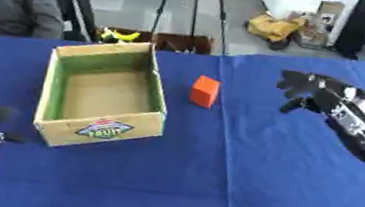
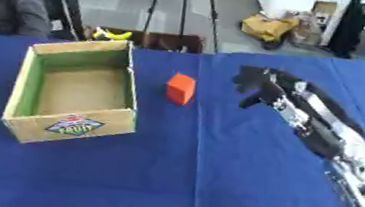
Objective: Pick up objects on the table and place them in the box.
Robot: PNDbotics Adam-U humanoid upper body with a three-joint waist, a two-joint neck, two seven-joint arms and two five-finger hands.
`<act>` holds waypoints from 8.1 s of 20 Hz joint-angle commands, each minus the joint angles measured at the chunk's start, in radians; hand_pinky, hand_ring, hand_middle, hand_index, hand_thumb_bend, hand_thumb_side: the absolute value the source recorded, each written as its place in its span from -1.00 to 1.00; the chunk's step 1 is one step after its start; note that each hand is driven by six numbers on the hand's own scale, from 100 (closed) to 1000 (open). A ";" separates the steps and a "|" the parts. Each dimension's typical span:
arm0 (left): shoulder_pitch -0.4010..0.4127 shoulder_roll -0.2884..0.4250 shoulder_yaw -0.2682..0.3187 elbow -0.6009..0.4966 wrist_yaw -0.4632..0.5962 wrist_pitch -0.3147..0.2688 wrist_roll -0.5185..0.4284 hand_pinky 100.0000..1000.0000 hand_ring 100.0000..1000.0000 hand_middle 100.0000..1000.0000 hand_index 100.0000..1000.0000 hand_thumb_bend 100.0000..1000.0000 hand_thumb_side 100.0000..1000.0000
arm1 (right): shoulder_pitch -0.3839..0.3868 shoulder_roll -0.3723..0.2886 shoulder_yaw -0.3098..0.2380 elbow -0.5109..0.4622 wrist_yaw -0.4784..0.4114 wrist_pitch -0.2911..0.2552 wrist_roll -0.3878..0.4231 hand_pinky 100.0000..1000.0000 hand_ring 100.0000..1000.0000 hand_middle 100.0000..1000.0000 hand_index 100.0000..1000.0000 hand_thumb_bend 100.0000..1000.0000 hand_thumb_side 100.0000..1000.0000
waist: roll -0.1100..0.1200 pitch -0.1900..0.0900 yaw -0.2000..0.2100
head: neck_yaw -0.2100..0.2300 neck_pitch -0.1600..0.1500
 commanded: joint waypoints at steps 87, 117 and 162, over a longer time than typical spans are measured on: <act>-0.063 -0.030 -0.065 -0.031 0.030 0.008 -0.079 -0.06 0.57 0.20 0.11 -1.00 0.98 | -0.515 -0.064 0.214 1.011 1.107 -0.351 -0.109 0.64 0.94 0.68 0.38 -0.72 0.52 | 0.016 0.049 0.274 | -0.322 -0.121; -0.066 -0.002 -0.062 -0.052 0.019 0.004 -0.079 -0.06 0.56 0.20 0.11 -1.00 0.92 | -0.566 -0.133 0.217 0.678 0.829 -0.275 -0.148 0.60 0.85 0.56 -0.29 -1.00 -0.70 | -0.007 -0.002 0.288 | -0.356 -0.117; -0.092 -0.043 -0.082 -0.088 0.039 0.008 -0.106 -0.07 0.55 0.19 0.11 -1.00 0.91 | -0.560 0.006 0.327 0.737 1.088 -0.587 -0.069 0.72 0.83 0.69 0.76 -0.65 0.41 | -0.001 0.019 0.379 | -0.450 -0.140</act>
